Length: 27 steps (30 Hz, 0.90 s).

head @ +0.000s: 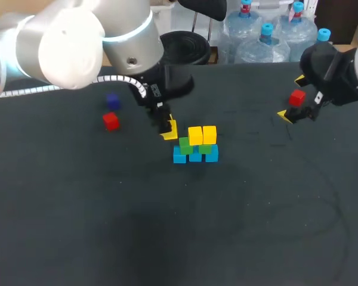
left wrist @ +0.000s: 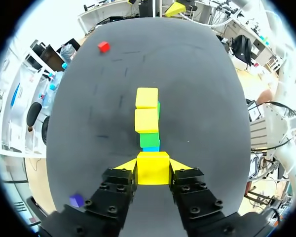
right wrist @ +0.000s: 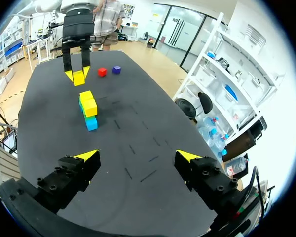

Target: Place the blue cubes, place green cubes on the blue cubes, place the yellow cubes on the green cubes, then place the red cubes on the yellow cubes, and place purple cube on the red cubes.

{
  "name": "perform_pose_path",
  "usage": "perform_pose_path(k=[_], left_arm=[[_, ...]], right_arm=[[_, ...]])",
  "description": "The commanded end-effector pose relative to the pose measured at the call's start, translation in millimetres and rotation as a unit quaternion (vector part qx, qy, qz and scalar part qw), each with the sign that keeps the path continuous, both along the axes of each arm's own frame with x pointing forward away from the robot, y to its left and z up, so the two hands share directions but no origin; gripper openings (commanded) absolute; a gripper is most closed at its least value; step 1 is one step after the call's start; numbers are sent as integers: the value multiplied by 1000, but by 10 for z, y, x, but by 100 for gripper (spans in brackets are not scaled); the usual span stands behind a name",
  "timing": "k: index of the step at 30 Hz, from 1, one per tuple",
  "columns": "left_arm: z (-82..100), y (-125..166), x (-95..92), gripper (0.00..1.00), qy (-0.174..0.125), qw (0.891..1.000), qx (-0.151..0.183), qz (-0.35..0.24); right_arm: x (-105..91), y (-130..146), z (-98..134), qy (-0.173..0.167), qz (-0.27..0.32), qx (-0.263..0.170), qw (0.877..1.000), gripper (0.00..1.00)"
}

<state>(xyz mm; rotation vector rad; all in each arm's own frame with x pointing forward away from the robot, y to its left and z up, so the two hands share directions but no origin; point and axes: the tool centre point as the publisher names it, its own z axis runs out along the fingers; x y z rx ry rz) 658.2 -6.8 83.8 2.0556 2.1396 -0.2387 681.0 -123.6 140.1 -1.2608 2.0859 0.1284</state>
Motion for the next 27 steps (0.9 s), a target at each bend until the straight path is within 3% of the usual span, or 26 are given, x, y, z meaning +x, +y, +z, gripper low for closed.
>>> perform_pose_path(k=[1, 27], left_arm=[[-41, -25, 32, 0, 4, 1000, 8, 2], [-205, -197, 64, 0, 17, 1000, 15, -5]], right_arm=[[-37, 9, -8, -61, -50, -24, 997, 100], [-37, 9, -8, -61, -50, -24, 997, 100]])
